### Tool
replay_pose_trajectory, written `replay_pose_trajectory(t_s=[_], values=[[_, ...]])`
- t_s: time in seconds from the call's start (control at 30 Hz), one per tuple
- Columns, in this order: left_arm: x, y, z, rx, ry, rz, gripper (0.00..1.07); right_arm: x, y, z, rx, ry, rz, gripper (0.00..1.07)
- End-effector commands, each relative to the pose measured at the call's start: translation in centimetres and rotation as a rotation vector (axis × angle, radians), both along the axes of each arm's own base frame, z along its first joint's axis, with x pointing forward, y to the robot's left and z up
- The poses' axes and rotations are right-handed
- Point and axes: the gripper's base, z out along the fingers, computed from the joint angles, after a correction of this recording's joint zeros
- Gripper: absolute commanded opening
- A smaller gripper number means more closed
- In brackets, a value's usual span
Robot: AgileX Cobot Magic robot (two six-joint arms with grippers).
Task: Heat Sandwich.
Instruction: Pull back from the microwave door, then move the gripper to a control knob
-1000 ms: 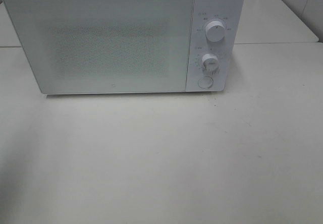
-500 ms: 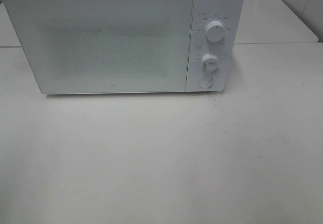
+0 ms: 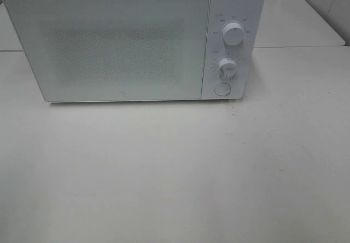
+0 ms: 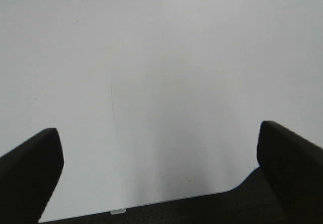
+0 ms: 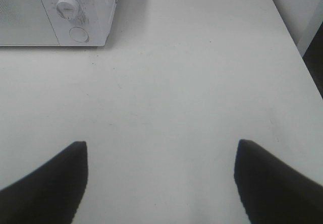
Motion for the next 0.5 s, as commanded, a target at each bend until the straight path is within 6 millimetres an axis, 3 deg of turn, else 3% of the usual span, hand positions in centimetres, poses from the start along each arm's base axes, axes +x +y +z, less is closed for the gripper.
replay_pose_trajectory(t_s=[0.03, 0.37, 0.5], values=[[-0.9, 0.1, 0.2, -0.008, -0.081, 0.001, 1.01, -0.4, -0.1, 0.0, -0.002, -0.037, -0.004, 0.76], [-4.0, 0.3, 0.4, -0.025, -0.278, 0.0, 1.01, -0.4, -0.1, 0.0, -0.002, -0.037, -0.004, 0.76], [-4.2, 0.3, 0.4, -0.026, -0.291, 0.0, 1.01, -0.4, -0.1, 0.0, -0.002, -0.037, -0.004, 0.76]])
